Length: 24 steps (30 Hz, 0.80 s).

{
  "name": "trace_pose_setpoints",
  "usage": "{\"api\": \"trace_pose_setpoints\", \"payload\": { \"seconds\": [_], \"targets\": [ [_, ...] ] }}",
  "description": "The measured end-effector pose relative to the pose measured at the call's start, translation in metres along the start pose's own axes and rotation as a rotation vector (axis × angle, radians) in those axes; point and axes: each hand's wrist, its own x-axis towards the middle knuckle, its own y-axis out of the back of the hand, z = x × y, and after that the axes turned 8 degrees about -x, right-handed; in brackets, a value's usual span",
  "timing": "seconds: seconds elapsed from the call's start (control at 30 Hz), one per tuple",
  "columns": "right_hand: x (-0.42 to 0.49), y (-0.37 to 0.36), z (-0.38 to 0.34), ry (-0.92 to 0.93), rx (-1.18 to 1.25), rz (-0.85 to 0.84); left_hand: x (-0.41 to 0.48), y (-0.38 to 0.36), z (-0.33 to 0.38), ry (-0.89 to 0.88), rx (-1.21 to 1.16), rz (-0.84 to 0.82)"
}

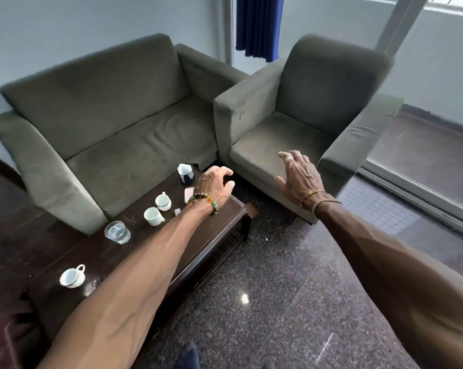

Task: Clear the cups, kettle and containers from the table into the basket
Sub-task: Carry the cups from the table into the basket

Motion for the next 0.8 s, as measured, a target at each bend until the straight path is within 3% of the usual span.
{"api": "trace_pose_setpoints", "payload": {
  "seconds": [0.17,0.4,0.8],
  "targets": [
    [0.018,-0.007,-0.001,-0.012,-0.037,-0.014,0.008,-0.004,-0.007,0.019,0.009,0.015],
    [0.054,-0.043,-0.041,0.05,-0.027,-0.119,0.028,0.0,-0.07,0.144,0.043,-0.072],
    [0.153,-0.054,-0.103,0.148,-0.002,-0.139,0.088,0.045,-0.134,0.258,0.011,-0.017]
  ]
}}
